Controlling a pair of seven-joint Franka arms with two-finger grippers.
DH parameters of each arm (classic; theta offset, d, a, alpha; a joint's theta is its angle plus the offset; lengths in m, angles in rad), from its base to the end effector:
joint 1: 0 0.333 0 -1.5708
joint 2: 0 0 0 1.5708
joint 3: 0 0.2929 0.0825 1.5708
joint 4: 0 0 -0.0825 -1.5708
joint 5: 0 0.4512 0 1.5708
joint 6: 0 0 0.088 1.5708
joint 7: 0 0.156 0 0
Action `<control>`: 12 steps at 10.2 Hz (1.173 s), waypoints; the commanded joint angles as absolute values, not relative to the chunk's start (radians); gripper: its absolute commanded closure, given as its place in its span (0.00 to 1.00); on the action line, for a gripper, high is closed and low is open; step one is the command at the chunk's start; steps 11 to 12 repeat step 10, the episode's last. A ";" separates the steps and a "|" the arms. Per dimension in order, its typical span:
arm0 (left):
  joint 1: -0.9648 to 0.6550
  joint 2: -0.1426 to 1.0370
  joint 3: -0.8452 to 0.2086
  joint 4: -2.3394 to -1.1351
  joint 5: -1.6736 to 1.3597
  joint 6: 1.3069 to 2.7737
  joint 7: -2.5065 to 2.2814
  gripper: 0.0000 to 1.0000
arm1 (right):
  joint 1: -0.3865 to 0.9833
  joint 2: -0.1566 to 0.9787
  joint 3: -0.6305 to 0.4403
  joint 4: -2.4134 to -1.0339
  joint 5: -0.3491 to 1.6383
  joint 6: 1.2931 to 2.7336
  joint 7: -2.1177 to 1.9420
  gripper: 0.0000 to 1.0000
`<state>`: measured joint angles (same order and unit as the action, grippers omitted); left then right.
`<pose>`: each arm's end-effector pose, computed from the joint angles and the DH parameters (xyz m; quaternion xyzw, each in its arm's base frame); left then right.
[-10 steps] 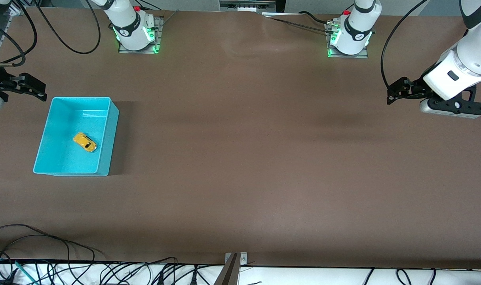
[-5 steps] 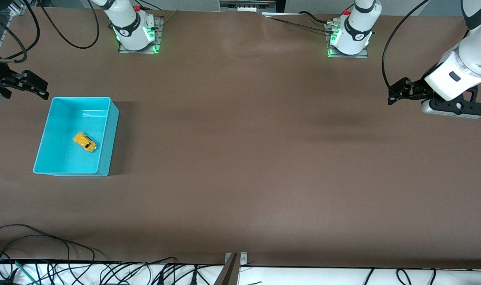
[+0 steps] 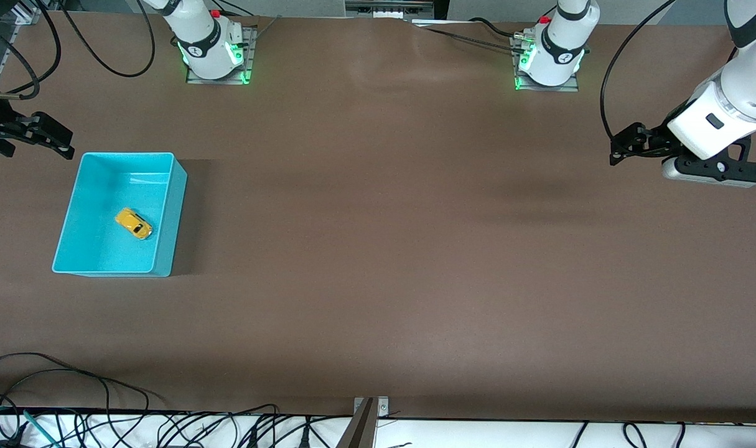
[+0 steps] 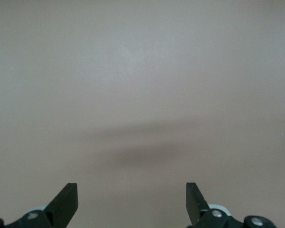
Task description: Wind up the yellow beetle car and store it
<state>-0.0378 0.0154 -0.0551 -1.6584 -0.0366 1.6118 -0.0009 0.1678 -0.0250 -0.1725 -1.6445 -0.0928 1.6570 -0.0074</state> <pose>0.6193 -0.0631 0.4992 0.9983 -0.0446 -0.0318 0.0172 0.6237 -0.0175 0.5361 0.9988 0.0045 0.0183 0.0442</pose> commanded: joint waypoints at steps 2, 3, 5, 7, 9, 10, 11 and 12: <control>-0.034 0.026 -0.054 -1.634 -0.043 1.597 -0.005 0.00 | 0.166 -0.020 -0.166 -1.626 -0.103 1.652 0.008 0.00; -0.035 0.026 -0.054 -1.632 -0.043 1.597 -0.009 0.00 | 0.166 -0.020 -0.166 -1.626 -0.098 1.652 0.011 0.00; -0.035 0.026 -0.054 -1.634 -0.043 1.597 -0.011 0.00 | 0.158 -0.020 -0.170 -1.626 -0.002 1.652 0.084 0.00; -0.035 0.026 -0.054 -1.632 -0.043 1.597 -0.012 0.00 | 0.160 -0.020 -0.170 -1.626 0.009 1.654 0.123 0.00; -0.035 0.026 -0.054 -1.632 -0.043 1.597 -0.012 0.00 | 0.160 -0.018 -0.170 -1.626 0.009 1.652 0.124 0.00; -0.037 0.026 -0.055 -1.632 -0.043 1.597 -0.014 0.00 | 0.160 -0.020 -0.170 -1.626 0.011 1.652 0.123 0.00; -0.037 0.026 -0.055 -1.632 -0.043 1.597 -0.014 0.00 | 0.160 -0.020 -0.170 -1.626 0.011 1.652 0.123 0.00; -0.037 0.026 -0.055 -1.632 -0.043 1.597 -0.014 0.00 | 0.160 -0.020 -0.170 -1.626 0.011 1.652 0.123 0.00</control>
